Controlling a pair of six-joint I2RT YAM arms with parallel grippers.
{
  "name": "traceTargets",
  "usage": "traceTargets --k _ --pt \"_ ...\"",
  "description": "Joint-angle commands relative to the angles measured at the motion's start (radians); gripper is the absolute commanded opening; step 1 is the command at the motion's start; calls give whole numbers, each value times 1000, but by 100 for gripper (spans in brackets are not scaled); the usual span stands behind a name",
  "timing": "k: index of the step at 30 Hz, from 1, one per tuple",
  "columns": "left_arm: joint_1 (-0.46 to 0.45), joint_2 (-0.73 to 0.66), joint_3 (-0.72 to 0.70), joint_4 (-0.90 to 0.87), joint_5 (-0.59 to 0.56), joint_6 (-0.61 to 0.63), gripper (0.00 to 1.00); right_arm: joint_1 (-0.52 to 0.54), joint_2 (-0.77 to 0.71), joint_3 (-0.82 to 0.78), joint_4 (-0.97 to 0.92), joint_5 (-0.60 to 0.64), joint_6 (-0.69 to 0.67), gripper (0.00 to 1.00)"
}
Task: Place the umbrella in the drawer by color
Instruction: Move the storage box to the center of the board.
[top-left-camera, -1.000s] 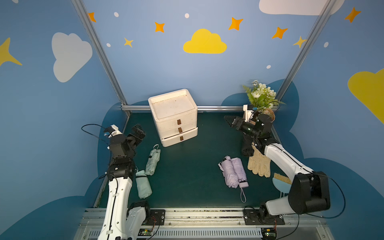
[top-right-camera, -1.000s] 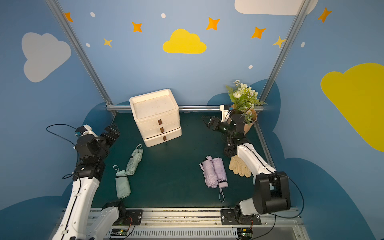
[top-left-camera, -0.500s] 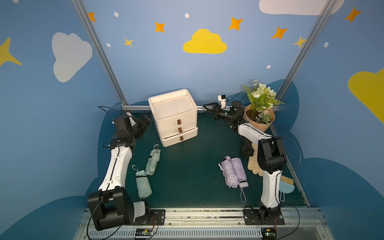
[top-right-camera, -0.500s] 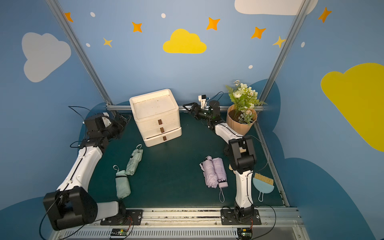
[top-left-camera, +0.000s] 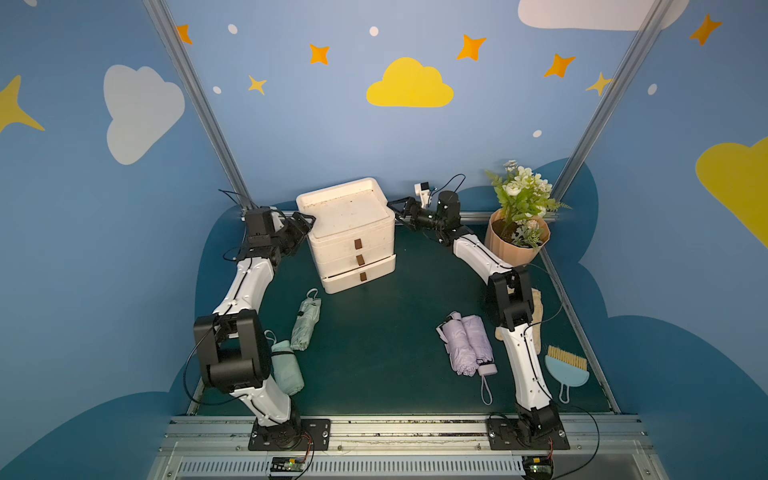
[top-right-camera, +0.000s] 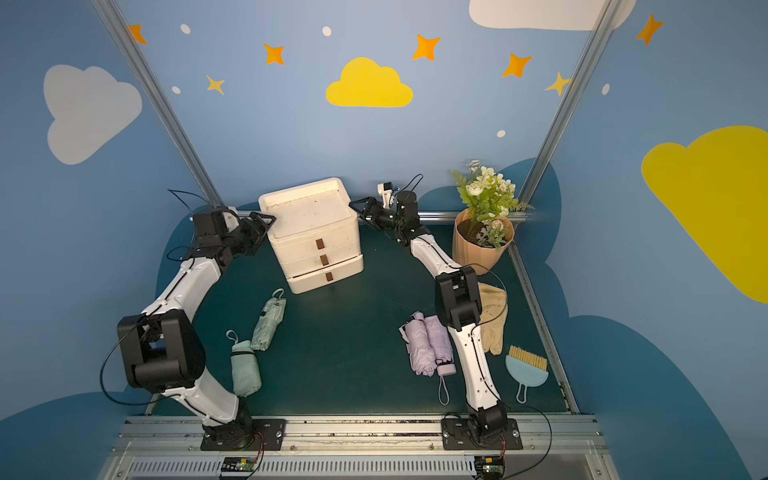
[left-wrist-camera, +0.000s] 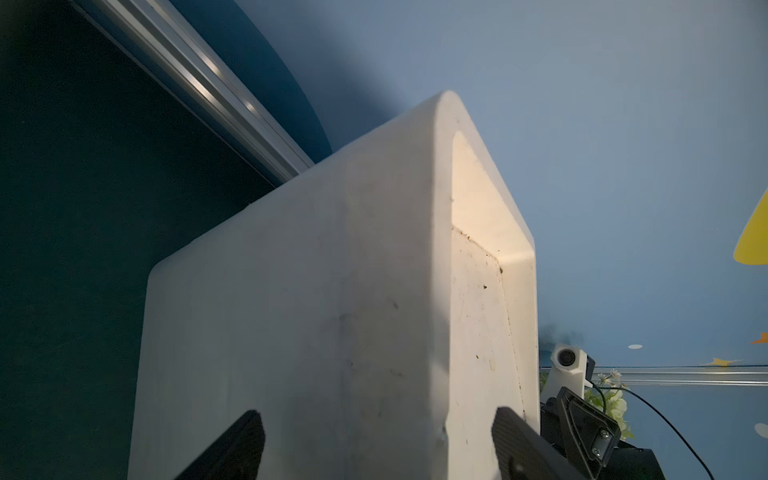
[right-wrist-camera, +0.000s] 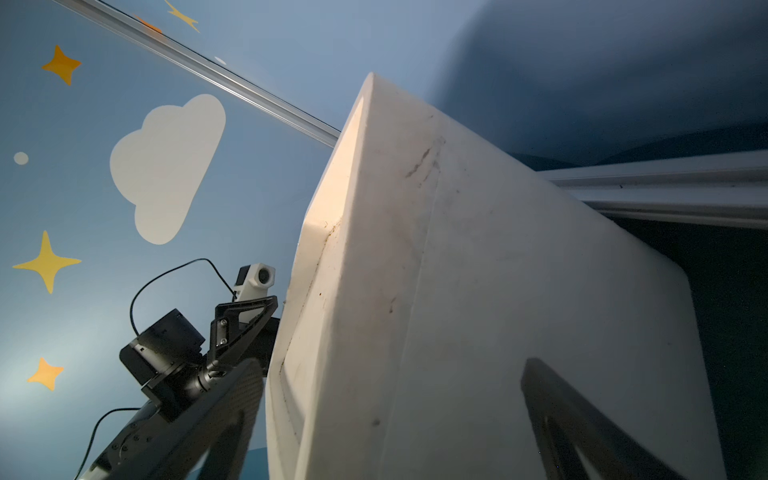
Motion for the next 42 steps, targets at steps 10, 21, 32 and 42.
traceTargets --k 10,21,32,42 --pt "-105 102 169 -88 30 99 83 61 -62 -9 -117 -48 -108 95" --pt "-239 57 124 -63 -4 110 83 83 -236 -229 -54 -44 -130 92" --pt "-383 18 108 -73 -62 128 83 72 -446 -553 45 -2 -135 92" --pt "-472 -1 87 -55 -82 121 83 15 -647 -817 73 22 -175 93"
